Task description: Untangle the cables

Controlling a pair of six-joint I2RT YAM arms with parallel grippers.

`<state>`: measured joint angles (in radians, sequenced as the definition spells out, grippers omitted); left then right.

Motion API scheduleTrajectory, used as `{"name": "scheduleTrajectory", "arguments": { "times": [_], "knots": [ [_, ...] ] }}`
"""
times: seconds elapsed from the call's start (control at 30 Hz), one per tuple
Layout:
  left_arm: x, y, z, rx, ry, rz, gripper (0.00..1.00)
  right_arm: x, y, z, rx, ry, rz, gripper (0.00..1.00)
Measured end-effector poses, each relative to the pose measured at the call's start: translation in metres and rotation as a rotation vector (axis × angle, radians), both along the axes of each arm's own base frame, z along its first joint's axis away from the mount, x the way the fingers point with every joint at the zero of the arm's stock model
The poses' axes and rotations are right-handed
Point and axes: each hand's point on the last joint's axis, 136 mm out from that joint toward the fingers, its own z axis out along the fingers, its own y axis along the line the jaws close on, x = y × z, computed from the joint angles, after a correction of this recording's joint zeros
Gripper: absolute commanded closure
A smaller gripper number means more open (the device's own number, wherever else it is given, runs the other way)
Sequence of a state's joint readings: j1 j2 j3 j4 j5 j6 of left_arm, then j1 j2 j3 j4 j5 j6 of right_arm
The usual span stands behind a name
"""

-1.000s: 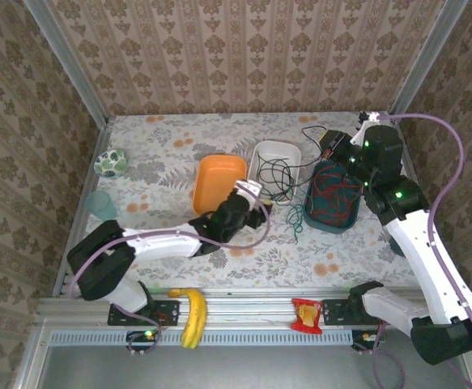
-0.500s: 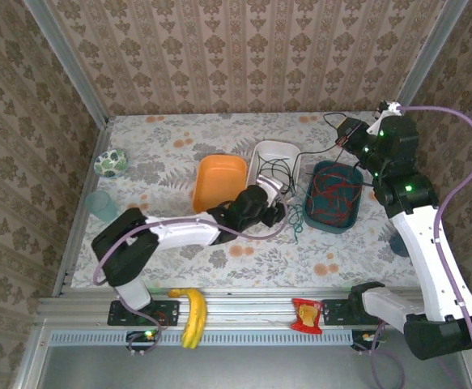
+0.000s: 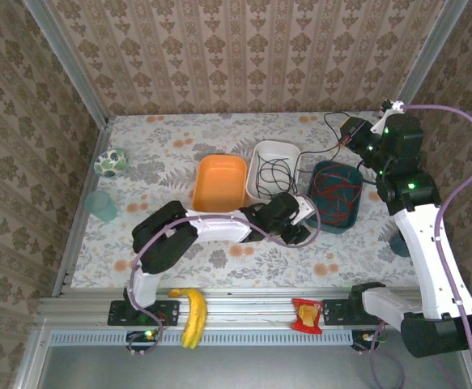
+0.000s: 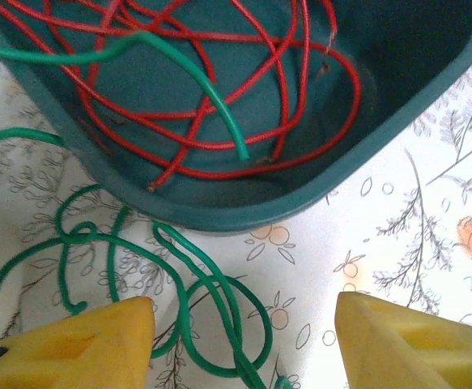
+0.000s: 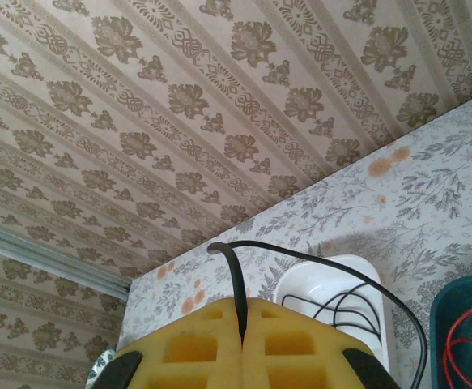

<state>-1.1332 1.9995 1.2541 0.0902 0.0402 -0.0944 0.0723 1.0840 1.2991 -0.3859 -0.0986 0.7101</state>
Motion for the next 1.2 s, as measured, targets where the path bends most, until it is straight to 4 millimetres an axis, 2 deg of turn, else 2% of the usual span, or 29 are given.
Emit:
{"name": "scheduleTrajectory", "arguments": {
  "times": [0.17, 0.23, 0.3, 0.33, 0.43, 0.53, 0.63, 0.83, 0.9, 1.0, 1.2],
  "knots": [
    [0.013, 0.01, -0.03, 0.115, -0.037, 0.047, 0.59, -0.002, 0.0, 0.0, 0.004, 0.001, 0.008, 1.0],
    [0.018, 0.013, -0.04, 0.152, -0.052, 0.069, 0.77, -0.004, 0.0, 0.003, 0.006, -0.005, 0.013, 1.0],
    [0.02, 0.011, -0.036, 0.161, -0.082, 0.081, 0.94, -0.006, 0.001, 0.008, 0.007, -0.017, 0.015, 1.0],
    [0.021, 0.012, -0.036, 0.163, -0.088, 0.091, 0.99, -0.007, 0.0, 0.011, 0.008, -0.024, 0.015, 1.0],
    [0.022, 0.021, -0.033, 0.167, -0.095, 0.117, 1.0, -0.011, 0.0, 0.017, 0.008, -0.041, 0.013, 1.0],
    [0.019, 0.044, -0.025, 0.188, -0.078, 0.158, 1.0, -0.012, -0.001, 0.018, 0.007, -0.044, 0.01, 1.0],
    [0.012, 0.068, 0.004, 0.173, -0.075, 0.2, 1.0, -0.011, -0.004, 0.017, 0.006, -0.043, 0.0, 1.0],
    [-0.005, 0.095, 0.117, -0.027, -0.149, 0.231, 1.0, -0.009, -0.006, 0.008, 0.002, -0.022, -0.016, 1.0],
    [-0.011, 0.105, 0.147, -0.099, -0.169, 0.232, 1.0, -0.006, -0.006, 0.0, 0.001, -0.003, -0.016, 1.0],
    [-0.021, 0.123, 0.171, -0.183, -0.189, 0.23, 1.0, -0.003, -0.006, -0.013, -0.001, 0.027, -0.015, 1.0],
    [-0.032, 0.152, 0.177, -0.28, -0.211, 0.238, 1.0, 0.008, 0.005, -0.018, 0.017, 0.028, 0.041, 1.0]
  ]
}}
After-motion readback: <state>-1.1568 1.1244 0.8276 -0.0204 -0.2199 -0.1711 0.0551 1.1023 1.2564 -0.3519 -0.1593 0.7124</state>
